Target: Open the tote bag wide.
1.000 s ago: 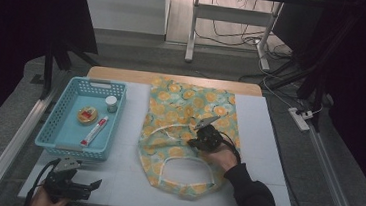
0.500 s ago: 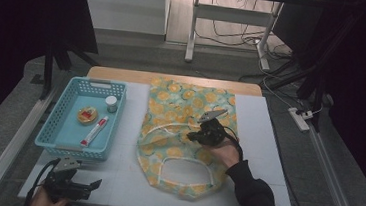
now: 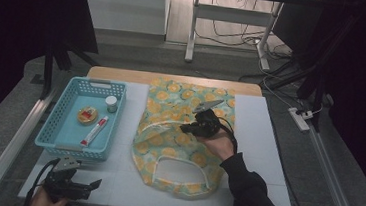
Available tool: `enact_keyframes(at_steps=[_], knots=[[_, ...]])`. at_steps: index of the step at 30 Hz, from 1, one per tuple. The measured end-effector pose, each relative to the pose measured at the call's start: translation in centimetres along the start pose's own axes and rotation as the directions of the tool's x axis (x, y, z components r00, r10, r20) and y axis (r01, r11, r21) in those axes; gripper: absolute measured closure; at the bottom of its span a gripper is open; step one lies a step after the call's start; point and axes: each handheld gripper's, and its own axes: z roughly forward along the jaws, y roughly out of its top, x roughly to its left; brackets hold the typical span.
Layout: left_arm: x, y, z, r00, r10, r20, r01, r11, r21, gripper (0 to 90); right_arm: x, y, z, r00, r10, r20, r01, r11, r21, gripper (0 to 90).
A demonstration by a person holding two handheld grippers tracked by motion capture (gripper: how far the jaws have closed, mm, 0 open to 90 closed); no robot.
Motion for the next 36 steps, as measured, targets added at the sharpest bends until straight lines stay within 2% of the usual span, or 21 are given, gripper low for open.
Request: enact_keyframes(at_steps=[9,21,27,36], knots=[[0.0,0.0,0.0,1.0000,-0.001,0.000,0.001,1.0000,-0.002,3.5,0.4,2.5,-0.1,0.9999,-0.014,-0.009,0.014,0.999,-0.034,90.0],[0.0,0.0,0.0,1.0000,-0.003,0.004,0.003,1.0000,-0.002,3.5,-0.1,5.0,-0.6,1.0000,0.006,-0.001,-0.006,0.998,-0.067,90.0],[0.1,0.0,0.0,1.0000,-0.004,0.005,0.004,1.0000,-0.004,3.5,-0.1,6.0,-0.7,0.9999,-0.013,0.009,0.013,0.998,-0.064,90.0],[0.1,0.0,-0.1,0.9999,-0.011,0.007,0.011,0.9999,-0.008,3.4,-0.7,6.9,-1.1,0.9996,0.002,0.028,0.000,0.997,-0.076,90.0]])
